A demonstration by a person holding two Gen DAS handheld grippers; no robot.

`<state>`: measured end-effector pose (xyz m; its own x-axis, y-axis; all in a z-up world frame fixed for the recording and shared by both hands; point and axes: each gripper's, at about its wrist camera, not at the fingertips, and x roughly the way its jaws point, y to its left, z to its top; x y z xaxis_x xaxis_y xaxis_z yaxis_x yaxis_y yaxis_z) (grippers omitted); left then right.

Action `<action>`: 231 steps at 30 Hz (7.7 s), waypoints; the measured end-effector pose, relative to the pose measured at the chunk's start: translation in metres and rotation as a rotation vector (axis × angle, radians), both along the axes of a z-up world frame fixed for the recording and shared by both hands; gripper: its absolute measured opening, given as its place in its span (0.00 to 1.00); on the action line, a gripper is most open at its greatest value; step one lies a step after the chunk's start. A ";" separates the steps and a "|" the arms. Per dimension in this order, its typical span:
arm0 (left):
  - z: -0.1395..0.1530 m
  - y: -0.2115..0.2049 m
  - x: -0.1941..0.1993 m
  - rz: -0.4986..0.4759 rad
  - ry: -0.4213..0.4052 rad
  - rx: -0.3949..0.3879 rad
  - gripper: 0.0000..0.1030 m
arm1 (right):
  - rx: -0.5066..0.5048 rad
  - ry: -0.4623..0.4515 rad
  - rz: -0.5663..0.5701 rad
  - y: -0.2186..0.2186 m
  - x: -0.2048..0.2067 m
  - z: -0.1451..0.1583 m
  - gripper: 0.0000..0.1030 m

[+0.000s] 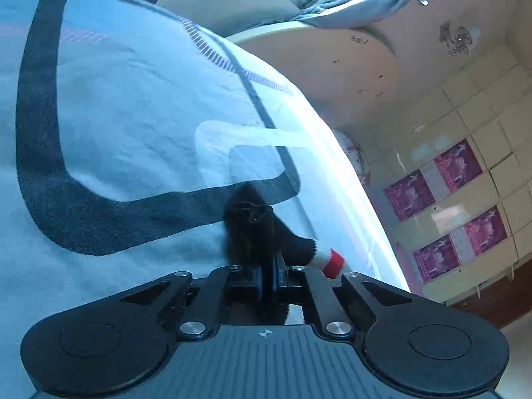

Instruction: Fold small clothes

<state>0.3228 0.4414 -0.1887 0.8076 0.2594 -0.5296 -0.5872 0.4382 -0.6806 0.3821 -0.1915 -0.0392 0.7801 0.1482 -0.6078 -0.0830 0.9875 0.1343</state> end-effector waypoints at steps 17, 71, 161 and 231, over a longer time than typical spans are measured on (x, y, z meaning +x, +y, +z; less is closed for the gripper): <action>0.087 -0.334 0.137 -0.629 -0.089 0.388 0.05 | 0.057 -0.017 -0.072 -0.059 0.021 -0.010 0.23; 0.026 -0.296 0.104 -0.617 0.168 0.489 0.24 | 0.229 0.103 -0.071 -0.044 0.085 -0.065 0.05; 0.047 -0.368 0.129 -0.704 0.248 0.730 0.69 | 0.305 0.092 0.110 -0.092 0.085 -0.071 0.08; 0.002 -0.290 -0.135 -0.910 -0.026 -0.102 0.03 | 0.546 0.171 -0.005 -0.155 -0.208 -0.062 0.06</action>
